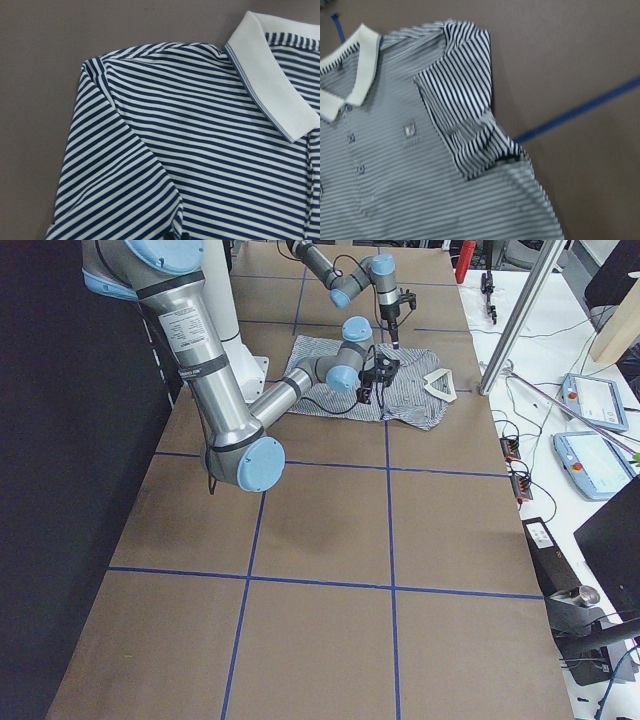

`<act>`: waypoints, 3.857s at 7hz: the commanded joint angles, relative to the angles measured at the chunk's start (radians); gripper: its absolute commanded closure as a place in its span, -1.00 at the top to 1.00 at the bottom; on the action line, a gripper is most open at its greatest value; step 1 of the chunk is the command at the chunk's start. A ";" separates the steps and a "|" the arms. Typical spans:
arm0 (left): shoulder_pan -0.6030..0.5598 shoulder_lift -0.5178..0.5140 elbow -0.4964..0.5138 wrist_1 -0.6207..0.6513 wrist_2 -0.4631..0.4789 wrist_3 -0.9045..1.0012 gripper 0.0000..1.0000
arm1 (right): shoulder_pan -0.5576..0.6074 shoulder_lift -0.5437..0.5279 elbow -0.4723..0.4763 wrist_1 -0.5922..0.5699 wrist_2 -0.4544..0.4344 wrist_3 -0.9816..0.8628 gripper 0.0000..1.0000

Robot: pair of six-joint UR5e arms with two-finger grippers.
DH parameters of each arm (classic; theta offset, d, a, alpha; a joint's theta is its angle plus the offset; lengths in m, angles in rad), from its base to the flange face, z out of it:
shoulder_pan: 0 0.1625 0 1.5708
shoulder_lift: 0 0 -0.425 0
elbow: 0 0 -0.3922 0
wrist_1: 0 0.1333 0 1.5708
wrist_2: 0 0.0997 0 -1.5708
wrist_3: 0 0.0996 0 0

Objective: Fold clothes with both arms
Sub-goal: 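Move the right gripper down to the hem corner nearest it, then move the left gripper down to the hem corner nearest it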

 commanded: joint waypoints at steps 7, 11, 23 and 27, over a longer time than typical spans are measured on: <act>0.004 0.161 -0.175 -0.013 -0.095 -0.027 0.55 | -0.625 -0.165 0.267 -0.347 -0.488 0.639 0.64; 0.004 0.164 -0.175 -0.013 -0.095 -0.027 0.60 | -0.647 -0.151 0.225 -0.347 -0.489 0.669 0.47; 0.004 0.207 -0.185 -0.013 -0.089 -0.016 0.61 | -0.615 -0.148 0.214 -0.347 -0.485 0.653 -0.32; 0.004 0.210 -0.193 -0.012 -0.089 -0.023 0.61 | -0.608 -0.148 0.248 -0.347 -0.463 0.652 -1.00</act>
